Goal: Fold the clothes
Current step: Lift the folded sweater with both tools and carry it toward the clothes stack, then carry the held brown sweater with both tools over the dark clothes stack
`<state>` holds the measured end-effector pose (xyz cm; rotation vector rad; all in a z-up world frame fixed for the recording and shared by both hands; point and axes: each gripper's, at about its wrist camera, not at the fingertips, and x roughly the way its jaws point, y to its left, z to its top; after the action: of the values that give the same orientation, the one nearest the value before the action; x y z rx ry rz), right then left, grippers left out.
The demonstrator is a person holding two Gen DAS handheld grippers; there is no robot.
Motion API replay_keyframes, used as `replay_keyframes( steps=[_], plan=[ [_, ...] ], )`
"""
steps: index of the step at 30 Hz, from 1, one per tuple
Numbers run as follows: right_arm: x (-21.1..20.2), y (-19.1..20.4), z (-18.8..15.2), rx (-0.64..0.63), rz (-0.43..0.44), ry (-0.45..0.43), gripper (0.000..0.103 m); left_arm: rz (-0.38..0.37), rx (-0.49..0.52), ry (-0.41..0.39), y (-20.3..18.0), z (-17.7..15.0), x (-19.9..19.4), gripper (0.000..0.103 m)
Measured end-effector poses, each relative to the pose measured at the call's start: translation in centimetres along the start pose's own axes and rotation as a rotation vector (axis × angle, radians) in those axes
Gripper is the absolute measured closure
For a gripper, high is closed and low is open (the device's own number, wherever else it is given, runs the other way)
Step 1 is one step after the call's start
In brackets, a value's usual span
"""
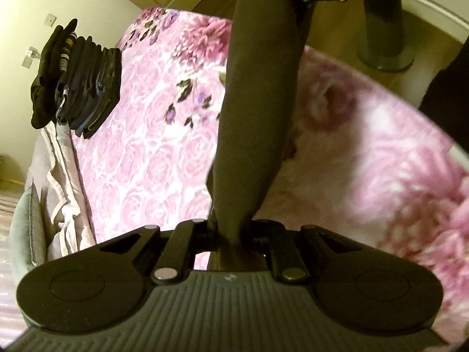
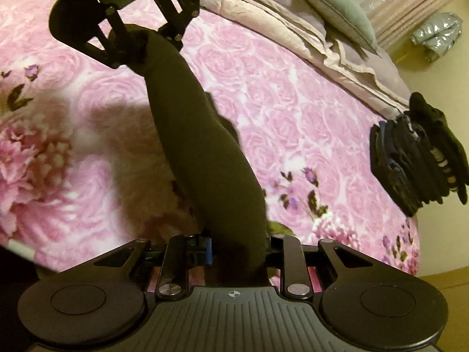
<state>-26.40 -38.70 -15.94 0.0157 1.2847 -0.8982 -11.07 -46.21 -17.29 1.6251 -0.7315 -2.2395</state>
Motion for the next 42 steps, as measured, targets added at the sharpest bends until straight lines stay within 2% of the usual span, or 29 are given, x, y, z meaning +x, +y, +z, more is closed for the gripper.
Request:
replay_keyframes(
  steps=[3, 10, 19, 26, 34, 39, 42],
  plan=[
    [-2.2, -0.4, -0.1, 0.02, -0.011, 0.009, 0.078, -0.018, -0.008, -0.012, 0.6, 0.9, -1.8, 0.094],
    [-6.0, -1.3, -0.2, 0.074, -0.054, 0.015, 0.078, 0.011, 0.033, -0.036, 2.1, 3.1, -4.6, 0.094],
    [-8.8, -2.5, -0.7, 0.11, -0.12, 0.011, 0.078, 0.047, 0.065, -0.074, 2.7, 4.9, -6.2, 0.094],
    [-10.5, -3.3, -2.4, 0.127, -0.144, 0.026, 0.078, 0.051, 0.072, -0.1, 2.7, 7.5, -6.4, 0.093],
    [-11.3, -6.1, -6.9, 0.171, -0.151, 0.031, 0.078, 0.035, 0.107, -0.117, 2.8, 12.7, -5.0, 0.093],
    [-11.0, -9.2, -11.1, 0.212, -0.138, 0.031, 0.078, 0.006, 0.138, -0.112, 3.9, 18.2, -2.5, 0.093],
    [-10.6, -12.4, -14.1, 0.234, -0.133, 0.026, 0.078, -0.009, 0.157, -0.107, 5.3, 21.5, -0.7, 0.093]
  ],
)
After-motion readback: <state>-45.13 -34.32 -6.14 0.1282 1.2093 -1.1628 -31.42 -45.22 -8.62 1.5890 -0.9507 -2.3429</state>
